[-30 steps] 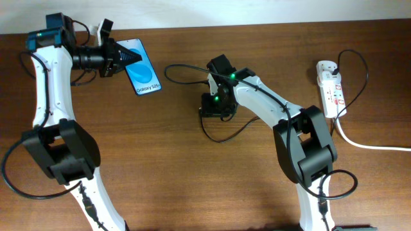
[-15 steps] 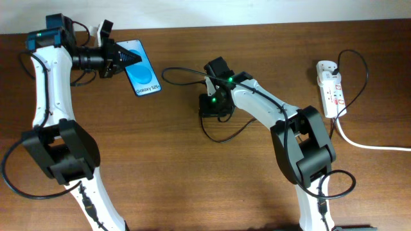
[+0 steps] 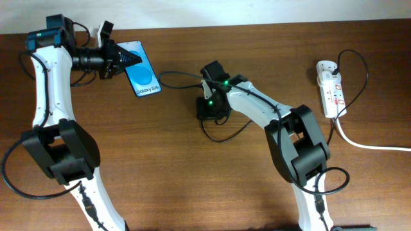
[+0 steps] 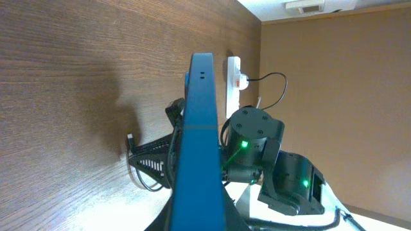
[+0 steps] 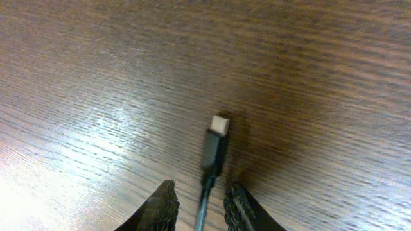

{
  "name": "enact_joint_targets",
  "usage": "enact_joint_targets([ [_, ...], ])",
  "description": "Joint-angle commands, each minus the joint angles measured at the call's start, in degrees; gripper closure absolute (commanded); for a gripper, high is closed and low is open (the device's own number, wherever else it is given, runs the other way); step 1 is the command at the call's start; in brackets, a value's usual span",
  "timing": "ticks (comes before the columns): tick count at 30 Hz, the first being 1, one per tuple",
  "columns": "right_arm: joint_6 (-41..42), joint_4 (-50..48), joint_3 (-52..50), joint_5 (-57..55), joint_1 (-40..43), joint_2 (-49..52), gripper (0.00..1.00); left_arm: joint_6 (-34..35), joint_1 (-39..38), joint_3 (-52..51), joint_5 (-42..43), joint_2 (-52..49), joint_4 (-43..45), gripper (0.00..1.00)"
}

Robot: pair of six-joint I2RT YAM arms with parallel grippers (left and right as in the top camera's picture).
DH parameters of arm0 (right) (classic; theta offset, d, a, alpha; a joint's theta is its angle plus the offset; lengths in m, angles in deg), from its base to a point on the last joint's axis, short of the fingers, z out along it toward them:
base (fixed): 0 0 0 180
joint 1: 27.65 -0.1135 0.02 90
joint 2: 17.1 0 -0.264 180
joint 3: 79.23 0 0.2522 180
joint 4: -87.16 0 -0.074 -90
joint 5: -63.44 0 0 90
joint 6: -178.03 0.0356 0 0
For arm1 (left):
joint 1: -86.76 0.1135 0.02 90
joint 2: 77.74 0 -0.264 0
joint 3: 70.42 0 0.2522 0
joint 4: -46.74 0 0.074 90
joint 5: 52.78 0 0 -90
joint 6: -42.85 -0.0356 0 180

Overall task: Plug charger to phone and switch on socket
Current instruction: 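Grasp the black cable's USB-C plug end with the right gripper, then raise the plug with the right gripper toward the phone's bottom port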

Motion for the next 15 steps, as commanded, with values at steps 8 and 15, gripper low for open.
enact_joint_targets([
  [8, 1.77, 0.72, -0.42, -2.38, -1.09, 3.76, 0.76, -1.14, 0.46, 0.63, 1.51, 0.57, -0.70, 1.00],
  [15, 1.66, 2.78, -0.35, 1.75, 0.24, 2.47, 0.96, -1.14, 0.46, 0.63, 1.53, 0.55, -0.72, 1.00],
])
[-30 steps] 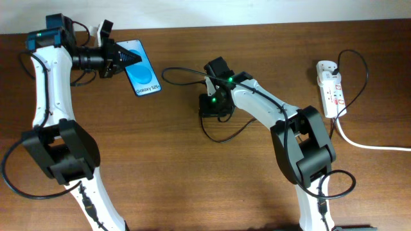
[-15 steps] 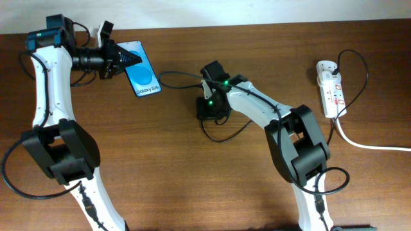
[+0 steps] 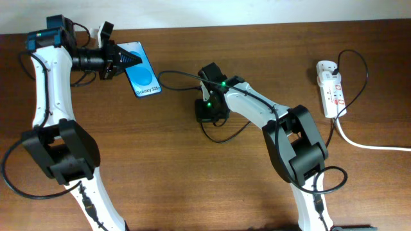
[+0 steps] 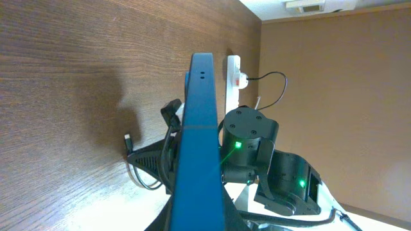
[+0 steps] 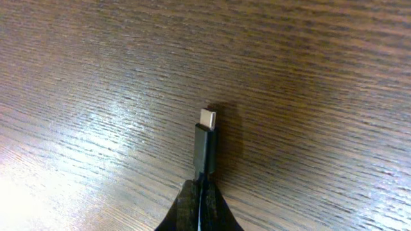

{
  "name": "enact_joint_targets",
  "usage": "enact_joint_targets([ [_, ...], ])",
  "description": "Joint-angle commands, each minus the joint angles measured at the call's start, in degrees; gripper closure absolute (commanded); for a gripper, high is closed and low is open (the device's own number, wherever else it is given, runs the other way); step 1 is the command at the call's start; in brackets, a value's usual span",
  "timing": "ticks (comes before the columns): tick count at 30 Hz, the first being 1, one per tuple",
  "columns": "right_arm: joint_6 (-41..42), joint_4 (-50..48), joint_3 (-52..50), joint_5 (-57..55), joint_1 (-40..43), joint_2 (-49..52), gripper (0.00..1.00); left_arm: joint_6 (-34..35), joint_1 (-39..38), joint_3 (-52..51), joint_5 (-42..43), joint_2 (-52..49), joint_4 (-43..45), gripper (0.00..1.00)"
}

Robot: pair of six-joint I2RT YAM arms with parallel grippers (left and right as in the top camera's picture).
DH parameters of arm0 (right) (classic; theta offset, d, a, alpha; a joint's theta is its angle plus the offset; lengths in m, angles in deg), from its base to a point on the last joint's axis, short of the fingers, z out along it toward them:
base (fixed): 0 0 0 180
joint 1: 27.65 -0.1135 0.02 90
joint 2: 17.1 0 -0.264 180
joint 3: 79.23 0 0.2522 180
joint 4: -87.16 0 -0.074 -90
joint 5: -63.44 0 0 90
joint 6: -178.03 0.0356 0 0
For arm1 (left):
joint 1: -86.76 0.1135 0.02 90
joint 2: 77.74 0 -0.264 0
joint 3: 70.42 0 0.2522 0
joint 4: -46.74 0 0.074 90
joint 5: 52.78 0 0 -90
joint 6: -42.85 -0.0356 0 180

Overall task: Plug charger to phone and switch on socket
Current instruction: 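Raise the plug with the right gripper toward the phone's bottom port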

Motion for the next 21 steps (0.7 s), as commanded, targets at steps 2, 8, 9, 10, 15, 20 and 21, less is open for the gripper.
enact_joint_targets([
  [2, -3.52, 2.27, -0.76, 5.75, 2.99, -2.38, 0.96, -1.14, 0.39, 0.63, 1.79, 0.55, -0.11, 1.00],
  [8, -12.02, 11.54, -0.76, 16.09, 10.99, -25.11, 0.96, -6.23, -0.83, 0.63, 7.23, 0.57, -2.19, 1.00],
  [9, -13.40, 13.60, -0.76, 16.50, 12.20, -28.96, 0.96, -7.26, -1.53, 0.63, 7.26, 0.57, -2.73, 1.00],
  [10, -14.78, 16.31, -0.76, 17.59, 13.25, -33.18, 0.96, -8.13, -2.69, 0.63, 7.45, 0.55, -3.21, 1.00],
  [15, -16.46, 23.37, -1.88, 19.52, 14.03, -42.40, 0.96, -14.21, -6.82, 0.63, 12.81, 0.55, -5.42, 1.00],
  [20, -8.26, 11.54, -22.75, 19.47, 15.87, -58.84, 0.96, -20.06, -10.62, 0.61, 17.68, 0.57, -5.40, 1.00],
  [21, -6.86, 9.35, -26.38, 19.74, 16.24, -60.61, 0.96, -20.50, -11.19, 0.63, 17.75, 0.57, -5.40, 1.00],
])
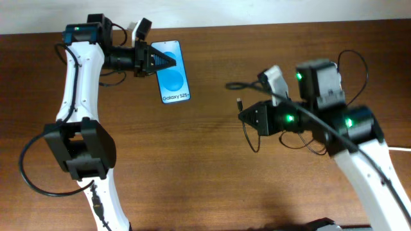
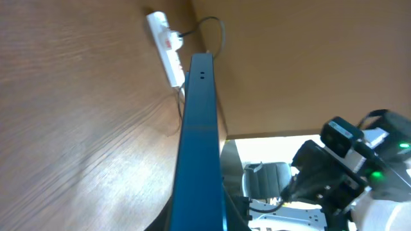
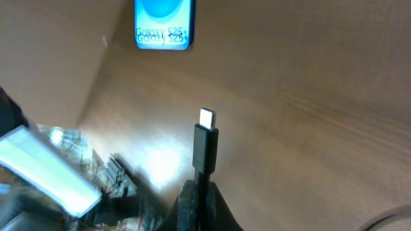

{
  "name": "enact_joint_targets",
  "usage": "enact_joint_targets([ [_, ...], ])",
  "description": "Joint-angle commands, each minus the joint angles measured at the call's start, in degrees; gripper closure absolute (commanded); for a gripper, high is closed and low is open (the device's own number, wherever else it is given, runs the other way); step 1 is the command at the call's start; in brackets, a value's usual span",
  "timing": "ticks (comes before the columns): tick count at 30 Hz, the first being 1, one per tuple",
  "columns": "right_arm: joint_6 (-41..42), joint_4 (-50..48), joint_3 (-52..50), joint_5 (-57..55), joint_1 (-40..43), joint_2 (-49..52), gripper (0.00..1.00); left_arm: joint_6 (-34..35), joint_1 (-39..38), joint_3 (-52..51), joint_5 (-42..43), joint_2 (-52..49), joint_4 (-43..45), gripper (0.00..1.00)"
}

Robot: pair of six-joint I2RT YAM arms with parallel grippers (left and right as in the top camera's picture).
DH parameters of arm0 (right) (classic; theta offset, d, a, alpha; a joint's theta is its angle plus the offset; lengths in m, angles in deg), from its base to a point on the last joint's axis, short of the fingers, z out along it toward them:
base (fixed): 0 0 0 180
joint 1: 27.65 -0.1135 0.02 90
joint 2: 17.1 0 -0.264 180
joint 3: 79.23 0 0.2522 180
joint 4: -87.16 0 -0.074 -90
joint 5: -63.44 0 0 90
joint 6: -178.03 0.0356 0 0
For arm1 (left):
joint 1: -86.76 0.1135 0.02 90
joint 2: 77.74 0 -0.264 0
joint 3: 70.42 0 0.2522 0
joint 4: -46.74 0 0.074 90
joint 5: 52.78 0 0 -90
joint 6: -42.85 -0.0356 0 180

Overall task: Plug charger to phone and switch on socket
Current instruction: 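Raise the plug with the right gripper toward the phone's bottom port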

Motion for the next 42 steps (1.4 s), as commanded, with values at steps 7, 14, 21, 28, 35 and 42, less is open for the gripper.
enact_joint_targets([
  [7, 6.93, -15.32, -17.11, 9.77, 1.20, -3.89, 0.96, -8.63, -4.59, 0.63, 13.51, 0.57, 1.62, 1.00],
  [14, 11.47, -27.10, -19.65, 12.48, 0.31, -2.71, 0.96, -2.27, -4.63, 0.63, 14.97, 0.55, 1.16, 1.00],
  [21, 18.88, -39.60, -19.65, 11.85, -8.90, 4.13, 0.96, 2.01, -4.79, 0.63, 14.95, 0.55, 1.25, 1.00],
  [28, 21.57, -43.08, -19.65, 12.15, -9.75, 4.70, 0.96, 1.99, -4.79, 0.63, 14.95, 0.55, 1.86, 1.00],
  [35, 21.99, -45.16, -19.65, 12.48, -10.93, 4.72, 0.96, 2.01, -4.83, 0.63, 14.95, 0.55, 1.79, 1.00],
  [42, 23.06, -46.51, -19.65, 12.02, -10.93, 4.72, 0.96, 2.05, -7.69, 0.63, 14.97, 0.55, 0.31, 1.00],
])
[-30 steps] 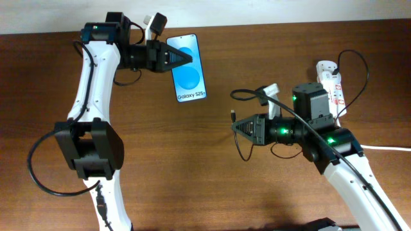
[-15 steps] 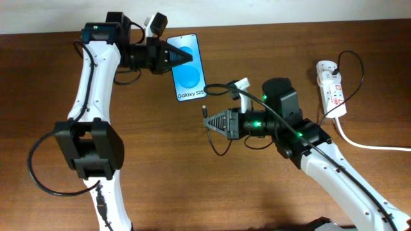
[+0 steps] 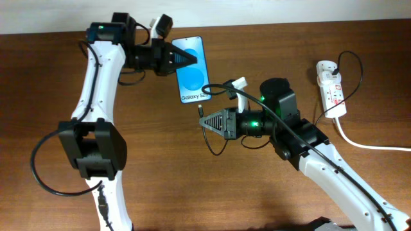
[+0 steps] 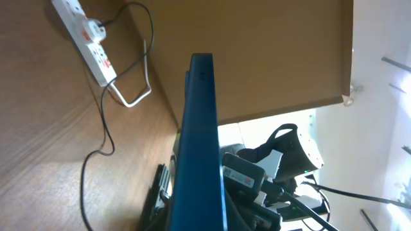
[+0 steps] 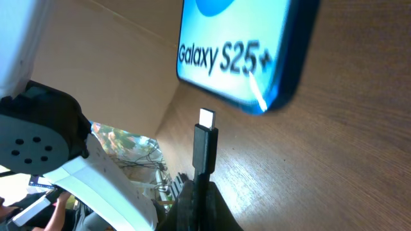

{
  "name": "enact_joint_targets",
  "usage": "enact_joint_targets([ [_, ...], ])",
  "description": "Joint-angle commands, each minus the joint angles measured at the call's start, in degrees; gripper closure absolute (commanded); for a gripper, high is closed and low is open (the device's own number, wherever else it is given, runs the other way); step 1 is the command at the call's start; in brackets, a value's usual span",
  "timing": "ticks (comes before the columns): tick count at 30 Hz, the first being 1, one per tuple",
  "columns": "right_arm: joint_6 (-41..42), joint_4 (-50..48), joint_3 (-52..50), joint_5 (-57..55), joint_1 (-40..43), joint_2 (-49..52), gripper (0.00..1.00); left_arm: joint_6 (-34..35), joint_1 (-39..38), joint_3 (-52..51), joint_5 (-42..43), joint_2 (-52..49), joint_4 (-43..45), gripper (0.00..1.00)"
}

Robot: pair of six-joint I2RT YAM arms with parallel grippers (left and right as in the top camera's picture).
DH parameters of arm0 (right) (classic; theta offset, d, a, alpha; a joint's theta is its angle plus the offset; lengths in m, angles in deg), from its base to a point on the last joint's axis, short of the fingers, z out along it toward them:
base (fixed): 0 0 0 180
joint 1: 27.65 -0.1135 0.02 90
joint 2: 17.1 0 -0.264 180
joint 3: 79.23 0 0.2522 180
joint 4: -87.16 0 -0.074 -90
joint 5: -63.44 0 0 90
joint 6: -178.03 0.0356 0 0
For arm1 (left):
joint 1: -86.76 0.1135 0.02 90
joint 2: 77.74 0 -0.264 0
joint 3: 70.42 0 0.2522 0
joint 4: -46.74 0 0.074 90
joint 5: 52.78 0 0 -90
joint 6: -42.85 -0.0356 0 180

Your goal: Plug charger to phone and switch on socket

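A blue phone (image 3: pixel 192 69) with "Galaxy S25+" on its screen is held above the table, my left gripper (image 3: pixel 182 61) shut on its top end. The left wrist view shows it edge-on (image 4: pixel 200 128) between the fingers. My right gripper (image 3: pixel 203 122) is shut on the black charger plug (image 5: pixel 206 146), whose metal tip points at the phone's lower edge (image 5: pixel 257 58) with a small gap between them. The white socket strip (image 3: pixel 331 88) lies at the far right of the table, a plug seated in its top end; its switch state cannot be read.
The black charger cable (image 3: pixel 218 144) loops from my right gripper over the brown wooden table (image 3: pixel 141 186) back toward the socket strip. A white mains lead (image 3: pixel 372 146) runs off the right edge. The strip also shows in the left wrist view (image 4: pixel 87 42).
My left gripper has carried the phone to the right, toward the middle. My right gripper, still shut on the plug, has moved left and now sits just below the phone's lower edge.
At first my left gripper held the phone at the far left while my right gripper stood open around the plug on the table. Then it was shut on the plug. Later plug and phone were both raised and well apart; now they are close together.
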Motion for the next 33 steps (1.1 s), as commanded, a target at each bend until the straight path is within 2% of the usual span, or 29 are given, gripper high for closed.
enact_joint_targets([
  [1, 0.15, -0.44, -0.09, 0.72, -0.35, -0.07, 0.96, 0.63, -0.90, 0.63, 3.15, 0.55, -0.22, 1.00],
  [13, 0.17, -0.79, -0.09, -3.69, -0.26, -0.07, 0.96, 0.63, -0.90, 0.63, 2.58, 0.55, -1.01, 1.00],
  [33, 0.59, -2.08, -0.09, -3.56, -0.26, -0.07, 0.96, 1.99, -1.38, 0.61, -2.80, 0.55, -1.51, 1.00],
])
